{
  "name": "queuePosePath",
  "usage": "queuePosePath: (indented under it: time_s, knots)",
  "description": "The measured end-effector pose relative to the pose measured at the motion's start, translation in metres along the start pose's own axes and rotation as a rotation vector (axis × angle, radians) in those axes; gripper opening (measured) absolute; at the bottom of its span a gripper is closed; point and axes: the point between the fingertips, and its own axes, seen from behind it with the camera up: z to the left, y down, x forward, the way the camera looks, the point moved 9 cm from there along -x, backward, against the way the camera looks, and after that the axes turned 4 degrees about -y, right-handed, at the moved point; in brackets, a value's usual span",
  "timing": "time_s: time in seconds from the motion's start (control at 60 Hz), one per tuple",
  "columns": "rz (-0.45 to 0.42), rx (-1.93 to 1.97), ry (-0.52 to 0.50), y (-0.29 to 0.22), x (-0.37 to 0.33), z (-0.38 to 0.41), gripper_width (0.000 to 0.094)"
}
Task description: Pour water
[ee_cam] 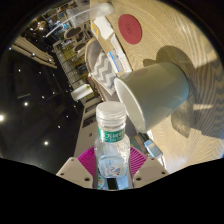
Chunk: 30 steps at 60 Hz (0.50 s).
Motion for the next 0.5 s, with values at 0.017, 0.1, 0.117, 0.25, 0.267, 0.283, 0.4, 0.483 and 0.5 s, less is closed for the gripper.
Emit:
queuePosePath:
  time_s: [0.017, 0.1, 0.117, 0.25, 0.267, 0.283, 0.4, 0.483, 0.5]
  knots:
    - [0.005, -0.020, 0.011, 0.001, -0.001, 0.001, 0.0395]
    - [0.028, -0.209, 0.071, 0.008, -0.026, 0.013, 0.0394]
    - [0.032, -0.274, 0.094, 0.000, -0.006, 0.014, 0.0396]
    - [0.040, -0.784, 0.177, -0.007, -0.023, 0.061, 0.0397]
    - [0.035, -0.852, 0.190, -0.012, -0.012, 0.062, 0.0398]
    - [0.031, -0.916, 0.198, -0.014, -0.012, 0.068, 0.0399]
    - [-0.001, -1.301, 0.243, -0.038, -0.021, 0.108, 0.0400]
    - [-0.036, -1.536, 0.323, -0.066, -0.016, 0.117, 0.0400]
    - [-0.042, -1.576, 0.341, -0.073, -0.016, 0.117, 0.0400]
